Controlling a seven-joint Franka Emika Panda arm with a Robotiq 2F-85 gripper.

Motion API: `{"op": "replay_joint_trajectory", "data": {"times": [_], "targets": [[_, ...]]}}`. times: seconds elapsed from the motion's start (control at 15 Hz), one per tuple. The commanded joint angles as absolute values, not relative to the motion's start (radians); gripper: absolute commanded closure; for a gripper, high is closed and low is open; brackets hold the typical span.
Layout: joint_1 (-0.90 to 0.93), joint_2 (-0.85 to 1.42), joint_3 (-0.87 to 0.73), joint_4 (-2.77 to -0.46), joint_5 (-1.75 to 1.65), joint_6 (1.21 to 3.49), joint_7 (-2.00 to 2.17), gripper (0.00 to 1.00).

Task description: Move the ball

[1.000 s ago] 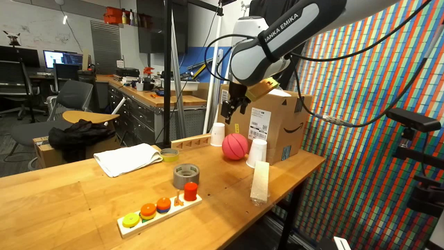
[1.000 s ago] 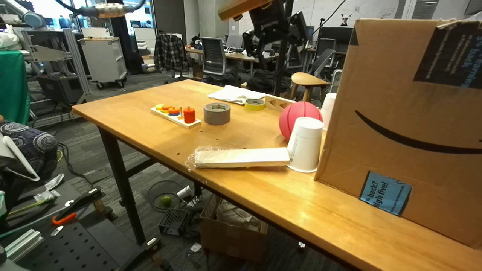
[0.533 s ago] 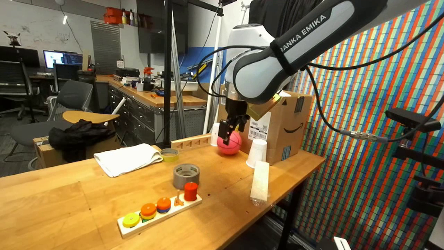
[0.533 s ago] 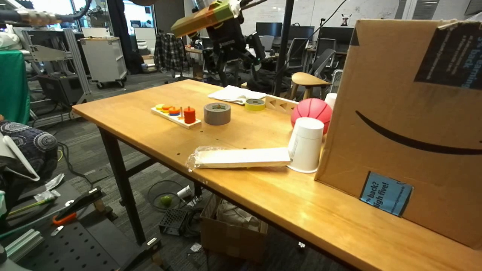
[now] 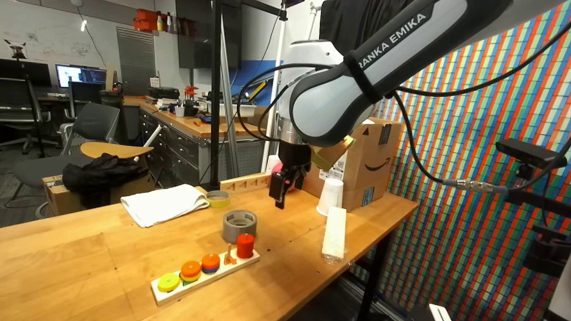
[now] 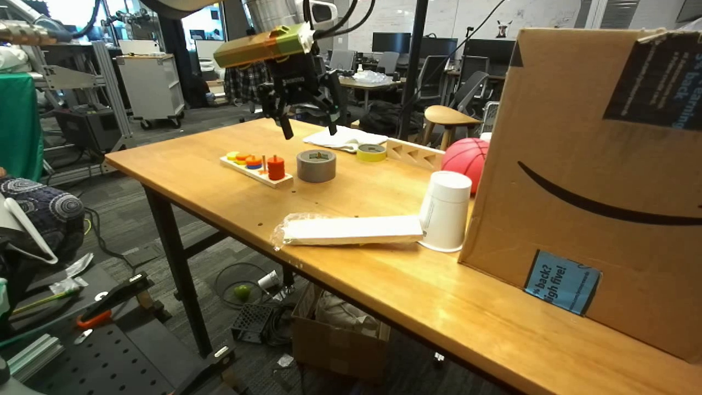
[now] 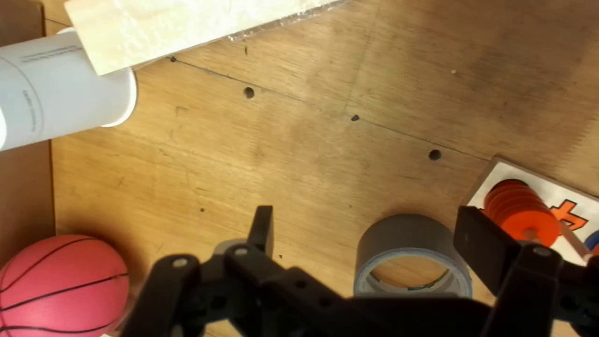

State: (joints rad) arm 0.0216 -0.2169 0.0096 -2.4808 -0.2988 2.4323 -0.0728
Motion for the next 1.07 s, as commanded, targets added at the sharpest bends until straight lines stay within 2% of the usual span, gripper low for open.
{"op": "replay_joint_trajectory", "data": {"times": [0.0,1.0], "targets": [[0.046,-0.217,0.014,-2.492,-0.232,2.452,-0.144,0.00],[0.072,-0.168,0.024,-2.486,-0.151,2.430,-0.215,0.00]]}}
